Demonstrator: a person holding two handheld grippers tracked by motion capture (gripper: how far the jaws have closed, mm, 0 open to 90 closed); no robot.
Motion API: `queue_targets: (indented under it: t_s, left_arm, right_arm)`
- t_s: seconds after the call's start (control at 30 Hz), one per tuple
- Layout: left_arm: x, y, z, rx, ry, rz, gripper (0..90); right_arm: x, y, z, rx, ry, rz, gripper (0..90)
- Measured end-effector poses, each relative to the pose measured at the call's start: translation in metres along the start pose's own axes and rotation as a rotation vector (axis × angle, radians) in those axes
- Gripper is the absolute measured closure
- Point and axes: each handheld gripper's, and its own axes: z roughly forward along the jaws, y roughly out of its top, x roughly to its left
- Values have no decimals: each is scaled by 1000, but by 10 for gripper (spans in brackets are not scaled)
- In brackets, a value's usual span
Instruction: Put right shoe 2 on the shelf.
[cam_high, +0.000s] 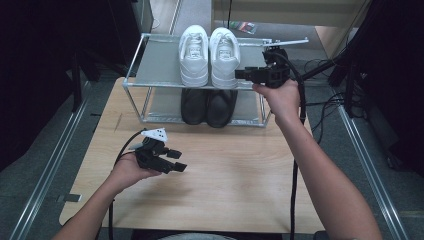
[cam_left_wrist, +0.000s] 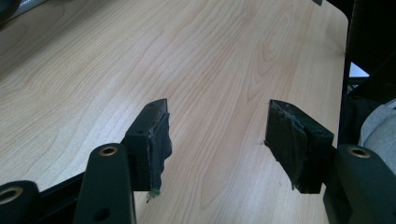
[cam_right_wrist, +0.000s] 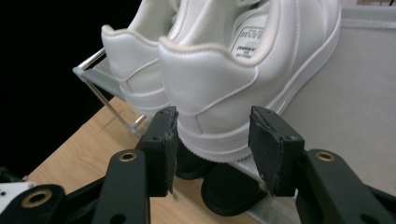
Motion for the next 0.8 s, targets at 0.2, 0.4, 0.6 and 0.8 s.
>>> queue_targets:
  t_s: [0.2, 0.4, 0.6, 0.8]
  left_arm:
    - [0, 0, -1, -1, 6, 3, 404]
    - [0, 0, -1, -4, 5, 1, 403]
    - [1, 0, -1, 0, 4, 5, 402]
    - [1, -1, -1, -1, 7, 7, 398]
  right_arm:
    - [6, -17, 0, 0, 33, -18, 515]
    - [10, -34, 1, 16, 56, -68, 488]
    - [11, -52, 0, 24, 90, -75, 475]
    - [11, -77, 3, 32, 123, -86, 452]
